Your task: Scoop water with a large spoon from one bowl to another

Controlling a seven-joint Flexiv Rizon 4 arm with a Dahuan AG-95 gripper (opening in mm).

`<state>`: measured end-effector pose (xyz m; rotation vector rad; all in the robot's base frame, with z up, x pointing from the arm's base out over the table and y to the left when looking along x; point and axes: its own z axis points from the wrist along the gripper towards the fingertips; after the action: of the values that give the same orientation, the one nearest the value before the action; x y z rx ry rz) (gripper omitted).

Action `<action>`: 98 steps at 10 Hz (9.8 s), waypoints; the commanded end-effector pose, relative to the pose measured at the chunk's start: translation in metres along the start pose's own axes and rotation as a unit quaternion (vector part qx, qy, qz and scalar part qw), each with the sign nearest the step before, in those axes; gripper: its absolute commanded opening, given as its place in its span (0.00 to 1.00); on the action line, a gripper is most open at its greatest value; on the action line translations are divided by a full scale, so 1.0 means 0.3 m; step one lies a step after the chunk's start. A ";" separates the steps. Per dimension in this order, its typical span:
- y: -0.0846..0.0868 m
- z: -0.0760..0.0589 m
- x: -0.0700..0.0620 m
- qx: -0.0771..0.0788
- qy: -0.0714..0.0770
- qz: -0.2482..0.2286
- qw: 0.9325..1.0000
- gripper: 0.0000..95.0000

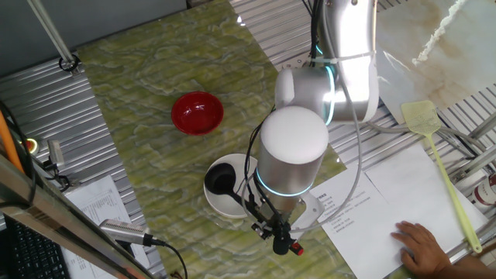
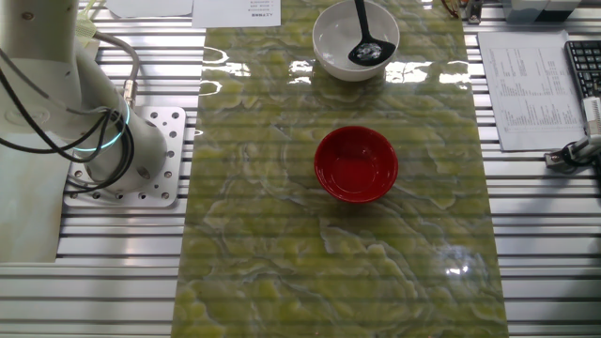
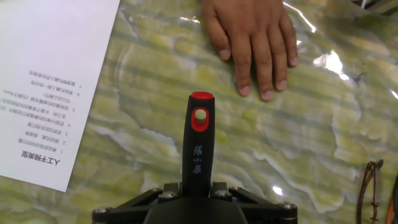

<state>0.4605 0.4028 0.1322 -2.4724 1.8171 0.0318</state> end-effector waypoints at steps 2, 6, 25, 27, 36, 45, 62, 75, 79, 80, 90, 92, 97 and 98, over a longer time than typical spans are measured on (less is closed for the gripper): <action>-0.003 -0.002 -0.001 0.001 -0.009 0.005 1.000 0.00; -0.005 -0.021 -0.005 -0.002 -0.017 0.016 1.000 0.00; -0.005 -0.134 -0.002 -0.016 -0.038 0.036 0.999 0.00; -0.005 -0.143 -0.001 -0.016 -0.042 0.037 0.998 0.00; 0.000 -0.214 -0.002 -0.031 -0.034 0.053 0.998 0.00; 0.019 -0.264 -0.016 -0.040 0.005 0.062 0.997 0.00; 0.080 -0.314 -0.015 -0.041 0.048 0.078 0.995 0.00; 0.089 -0.359 0.017 -0.036 0.072 0.079 0.994 0.00; 0.089 -0.383 0.034 -0.032 0.084 0.070 0.993 0.00; 0.089 -0.387 0.040 -0.031 0.086 0.070 0.993 0.00; 0.069 -0.461 0.089 -0.032 0.107 0.069 0.991 0.00; 0.066 -0.476 0.098 -0.033 0.112 0.071 0.991 0.00; 0.064 -0.489 0.105 -0.034 0.116 0.075 0.990 0.00; 0.062 -0.496 0.108 -0.034 0.116 0.076 0.990 0.00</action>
<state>0.4490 0.3557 0.2787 -2.4651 2.1299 -0.1990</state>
